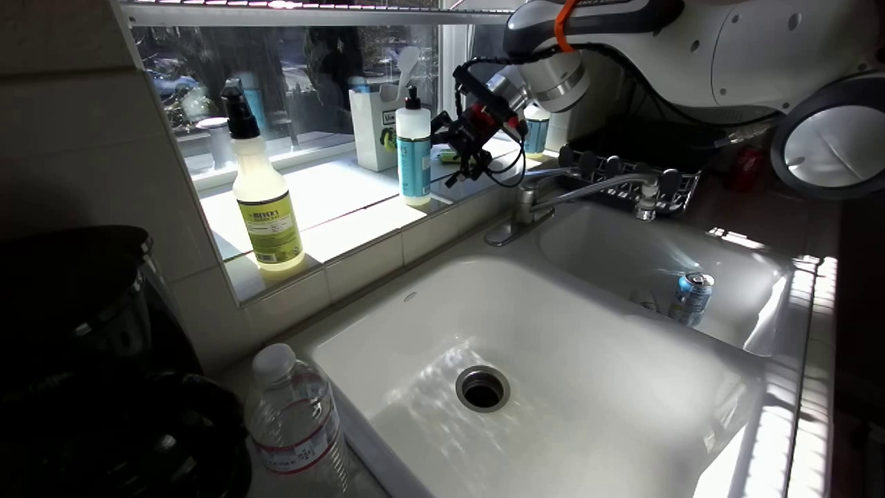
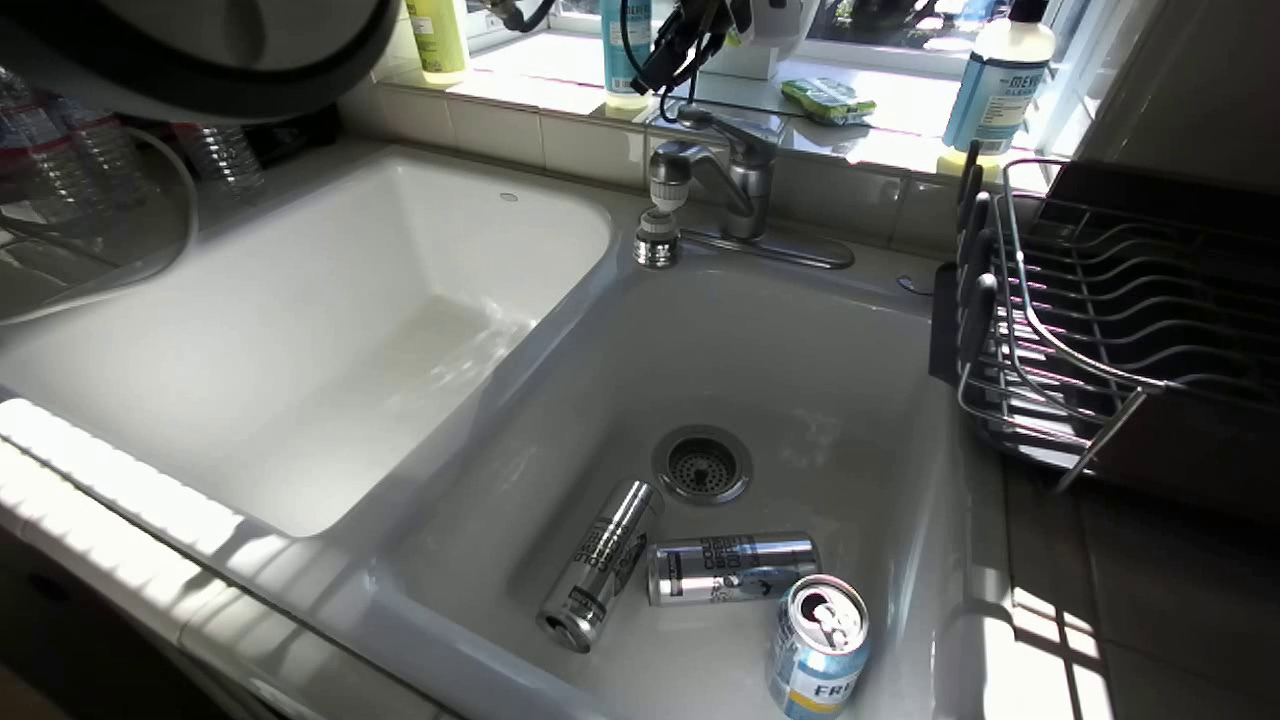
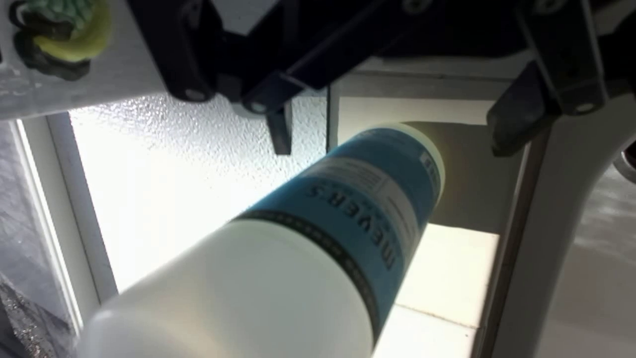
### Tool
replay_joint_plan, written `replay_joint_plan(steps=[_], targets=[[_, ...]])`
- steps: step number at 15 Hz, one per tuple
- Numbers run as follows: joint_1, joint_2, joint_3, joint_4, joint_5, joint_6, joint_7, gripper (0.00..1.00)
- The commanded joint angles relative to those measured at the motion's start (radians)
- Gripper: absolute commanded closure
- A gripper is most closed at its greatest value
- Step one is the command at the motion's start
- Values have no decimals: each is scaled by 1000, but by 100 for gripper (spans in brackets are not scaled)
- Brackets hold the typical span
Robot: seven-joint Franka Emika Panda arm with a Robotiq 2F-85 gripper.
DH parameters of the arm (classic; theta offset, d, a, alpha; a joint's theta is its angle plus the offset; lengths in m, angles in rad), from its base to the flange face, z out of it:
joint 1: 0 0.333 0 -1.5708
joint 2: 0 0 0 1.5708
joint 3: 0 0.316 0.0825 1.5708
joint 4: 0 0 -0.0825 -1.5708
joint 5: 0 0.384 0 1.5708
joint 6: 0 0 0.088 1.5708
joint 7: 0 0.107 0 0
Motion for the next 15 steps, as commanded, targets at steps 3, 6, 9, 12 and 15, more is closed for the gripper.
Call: replay_joint_plan(steps=[3, 6, 9, 12, 15], targets=[[1, 12, 2, 21, 4, -8, 26, 0], [1, 15, 4, 31, 3, -24, 37, 0], [-9, 20, 26, 49, -6, -31, 61, 0], [-10, 22, 39, 66, -5, -42, 72, 0], [-14, 29, 49, 82, -1, -73, 104, 0]])
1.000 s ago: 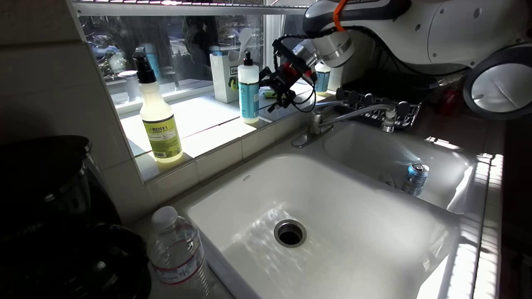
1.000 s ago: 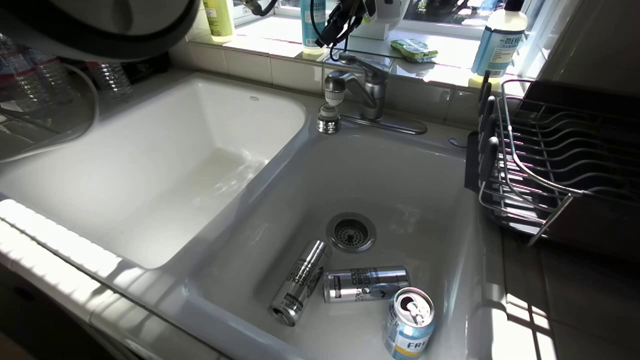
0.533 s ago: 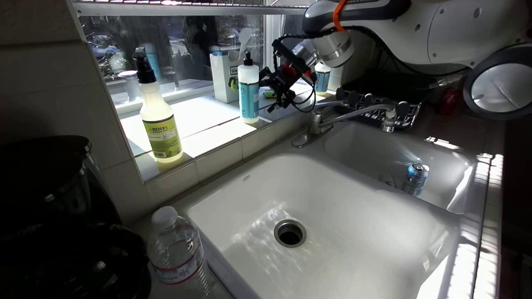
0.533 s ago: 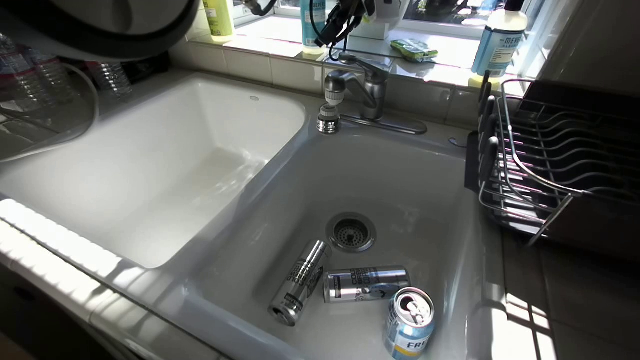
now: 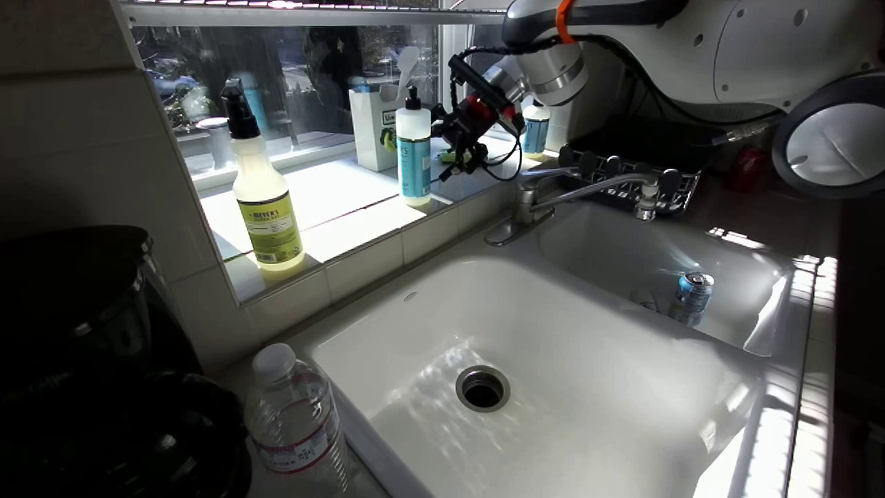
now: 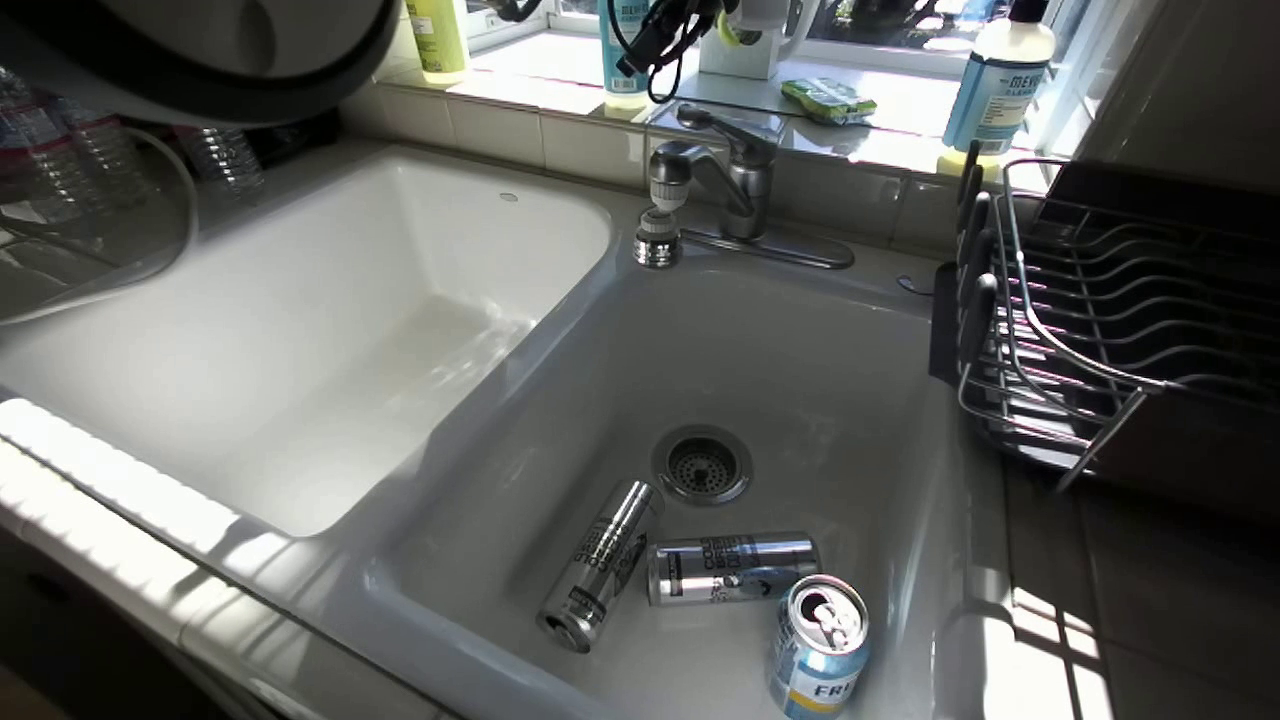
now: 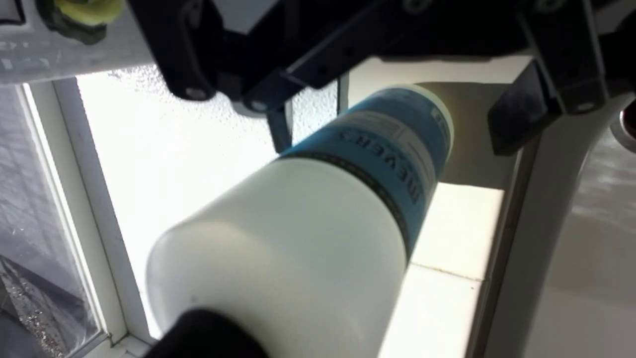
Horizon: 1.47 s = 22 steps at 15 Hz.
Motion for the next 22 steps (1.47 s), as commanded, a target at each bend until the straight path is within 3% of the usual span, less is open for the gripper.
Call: replay_joint_plan(steps=[1, 10, 22], targets=[[-16, 33, 27, 56, 5, -60, 68, 0], [-25, 67, 33, 78, 41, -50, 197, 0], [-28, 133, 64, 171, 92, -56, 261, 0]])
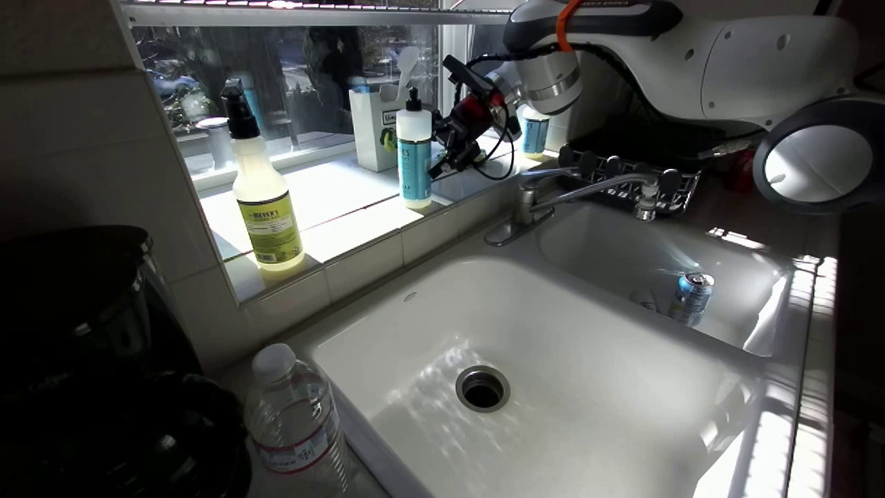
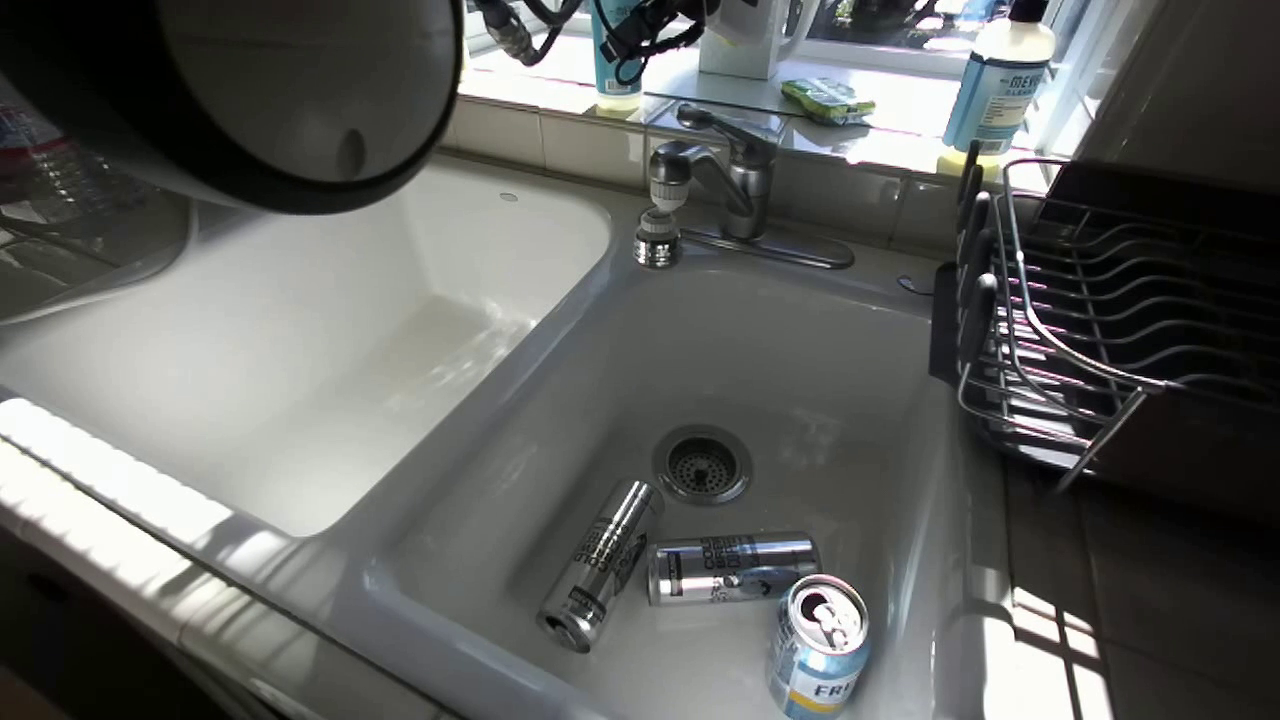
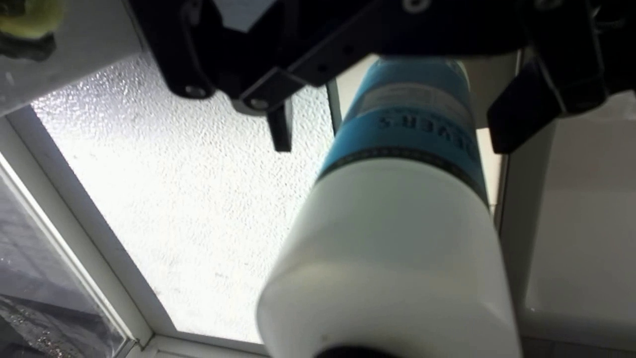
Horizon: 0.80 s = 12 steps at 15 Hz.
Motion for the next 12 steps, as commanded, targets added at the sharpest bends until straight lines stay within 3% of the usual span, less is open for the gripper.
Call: replay_joint_plan(steps=[1, 4, 5, 6, 7, 10, 11, 12], targets=[[-5, 58, 20, 76, 20, -9, 28, 0], [-5, 72, 28, 95, 20, -8, 32, 3], [-6, 76, 32, 99, 22, -6, 34, 19], [-6, 78, 33, 103, 21, -5, 36, 27], [-6, 81, 35, 107, 21, -6, 37, 29], [-6, 86, 39, 117, 18, -7, 41, 52], [-6, 87, 40, 120, 17, -9, 41, 52], [-6, 89, 39, 123, 15, -12, 43, 45]])
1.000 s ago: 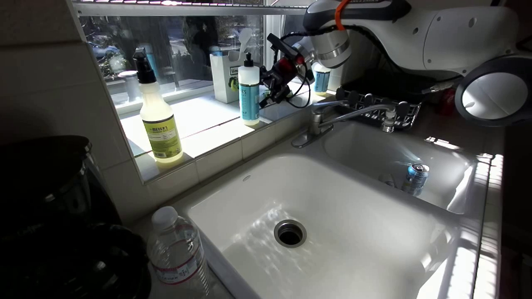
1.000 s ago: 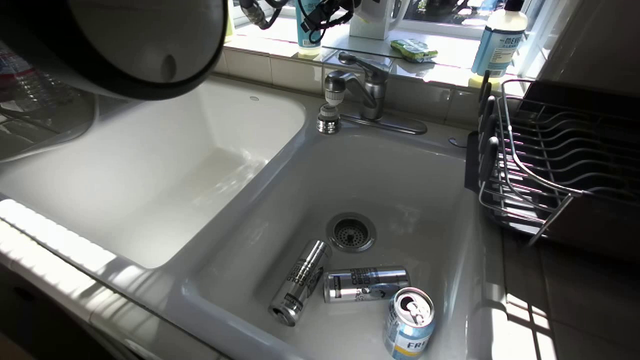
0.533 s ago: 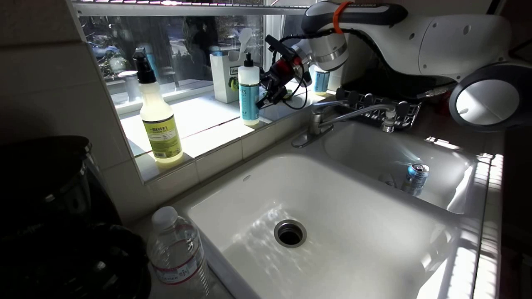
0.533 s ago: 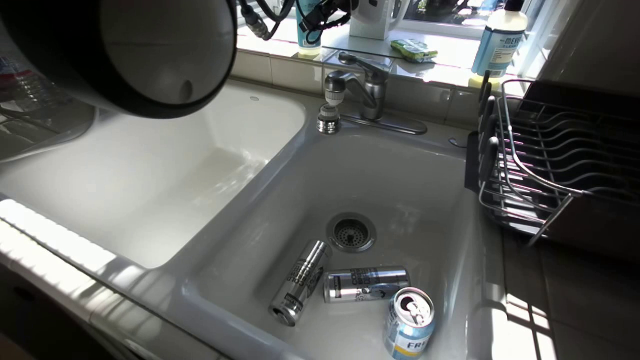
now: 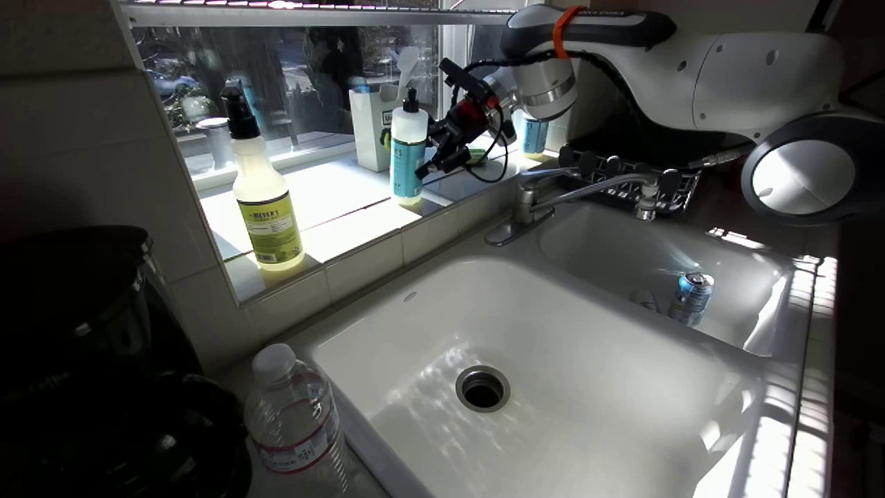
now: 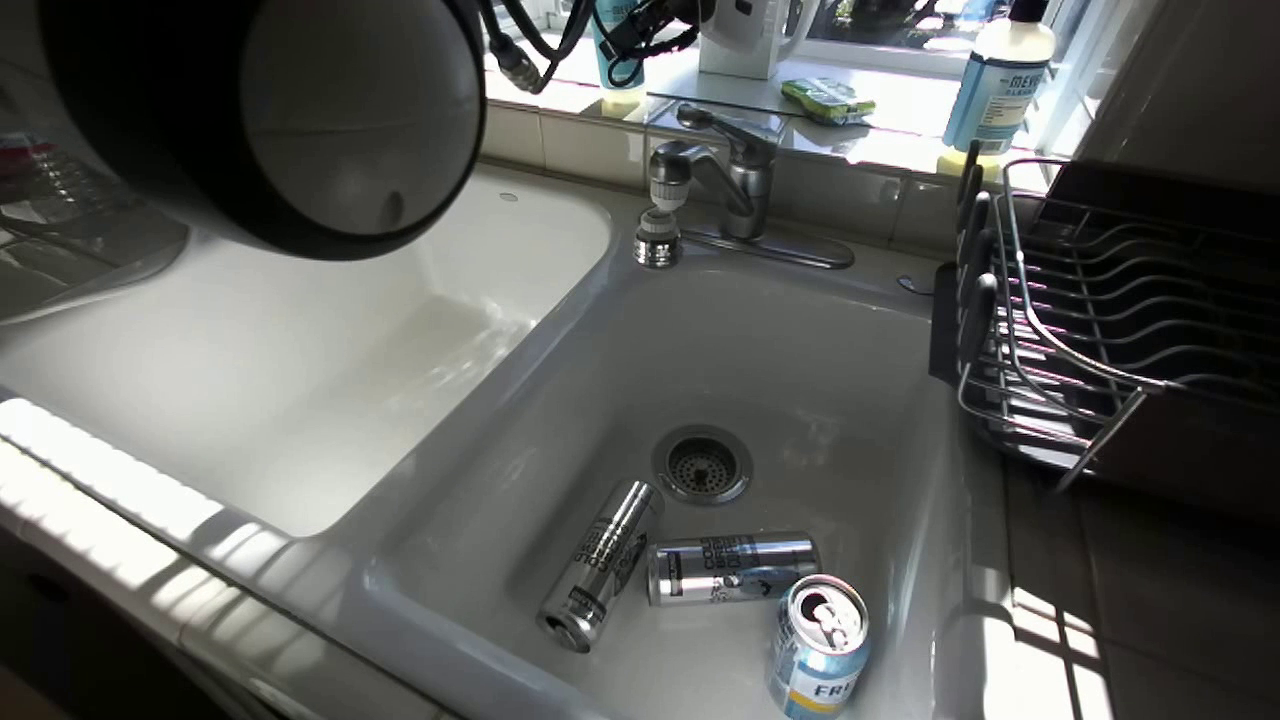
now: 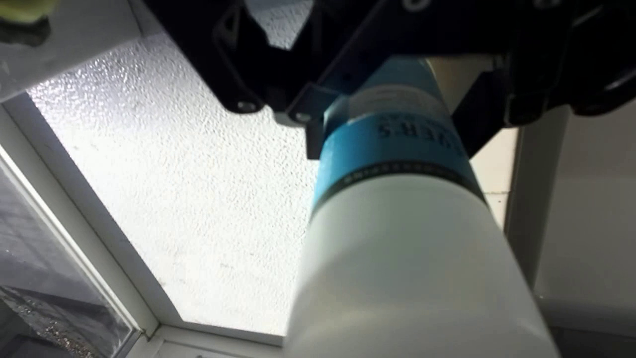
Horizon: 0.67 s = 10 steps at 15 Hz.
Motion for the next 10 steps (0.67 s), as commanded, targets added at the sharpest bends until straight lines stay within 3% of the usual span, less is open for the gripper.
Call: replay_joint_plan(steps=[1, 4, 5, 6, 7, 10], targets=[[-6, 40, 14, 60, 14, -13, 22, 45], [-7, 44, 16, 66, 14, -14, 26, 35], [-7, 44, 16, 66, 15, -15, 27, 43], [-8, 43, 17, 65, 16, -15, 31, 58], [-9, 43, 18, 65, 16, -15, 33, 65], [-9, 41, 16, 64, 12, -17, 49, 69]])
